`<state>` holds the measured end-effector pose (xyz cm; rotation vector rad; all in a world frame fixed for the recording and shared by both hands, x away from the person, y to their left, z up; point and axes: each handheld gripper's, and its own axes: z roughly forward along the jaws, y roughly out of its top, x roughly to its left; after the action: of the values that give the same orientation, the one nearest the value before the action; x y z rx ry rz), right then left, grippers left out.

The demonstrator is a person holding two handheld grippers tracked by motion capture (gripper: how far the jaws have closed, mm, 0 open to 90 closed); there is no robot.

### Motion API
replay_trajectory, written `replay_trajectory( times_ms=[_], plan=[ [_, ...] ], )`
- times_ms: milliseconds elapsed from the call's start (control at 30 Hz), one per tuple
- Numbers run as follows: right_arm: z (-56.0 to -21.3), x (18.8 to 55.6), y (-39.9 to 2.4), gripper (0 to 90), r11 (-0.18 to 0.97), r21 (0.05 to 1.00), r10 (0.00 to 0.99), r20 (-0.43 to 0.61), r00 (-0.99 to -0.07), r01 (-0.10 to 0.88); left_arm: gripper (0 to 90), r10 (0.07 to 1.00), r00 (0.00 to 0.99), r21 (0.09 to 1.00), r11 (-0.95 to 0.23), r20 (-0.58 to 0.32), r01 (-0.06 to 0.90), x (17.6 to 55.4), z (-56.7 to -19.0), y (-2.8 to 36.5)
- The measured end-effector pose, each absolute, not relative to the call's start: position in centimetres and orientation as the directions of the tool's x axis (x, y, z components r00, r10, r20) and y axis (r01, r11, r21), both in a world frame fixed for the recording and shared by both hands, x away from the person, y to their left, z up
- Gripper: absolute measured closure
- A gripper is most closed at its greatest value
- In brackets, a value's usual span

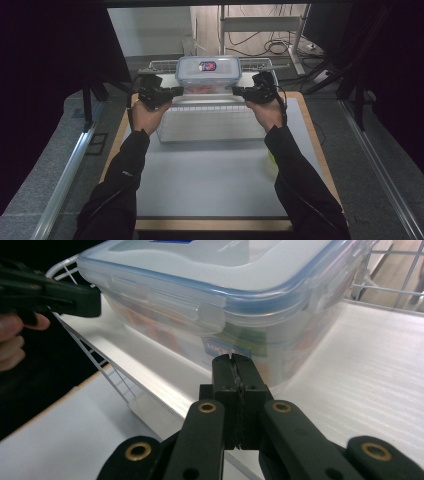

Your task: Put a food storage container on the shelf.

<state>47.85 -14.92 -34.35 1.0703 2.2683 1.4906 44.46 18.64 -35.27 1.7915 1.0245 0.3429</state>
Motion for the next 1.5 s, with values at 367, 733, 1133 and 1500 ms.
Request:
replay_trajectory(
  times_ms=[367, 733, 1133, 1500],
  plan=[
    [-34.4, 47.1, -15.7, 85.2, 0.224, 0.867, 0.674, 0.191, -0.713, 0.444, 79.8, 0.754, 0.626, 0.867, -0.163, -0.198, 0.471, 43.2, -36.0, 18.3],
    [-35.1, 45.0, -16.3, 66.7, 0.261, 0.868, 0.654, 0.163, -0.739, 0.422, 61.2, 0.741, 0.652, 0.879, -0.193, -0.161, 0.436, 40.2, -37.1, 19.0],
    [-36.9, 41.9, -16.2, 49.1, 0.32, 0.862, 0.632, 0.116, -0.767, 0.394, 42.8, 0.734, 0.674, 0.875, -0.264, -0.09, 0.405, 36.7, -38.9, 17.9],
    [-39.4, 39.2, -16.8, 32.5, 0.368, 0.851, 0.634, 0.066, -0.771, 0.375, 26.2, 0.732, 0.679, 0.866, -0.311, -0.044, 0.391, 33.6, -41.5, 17.5]
  ],
)
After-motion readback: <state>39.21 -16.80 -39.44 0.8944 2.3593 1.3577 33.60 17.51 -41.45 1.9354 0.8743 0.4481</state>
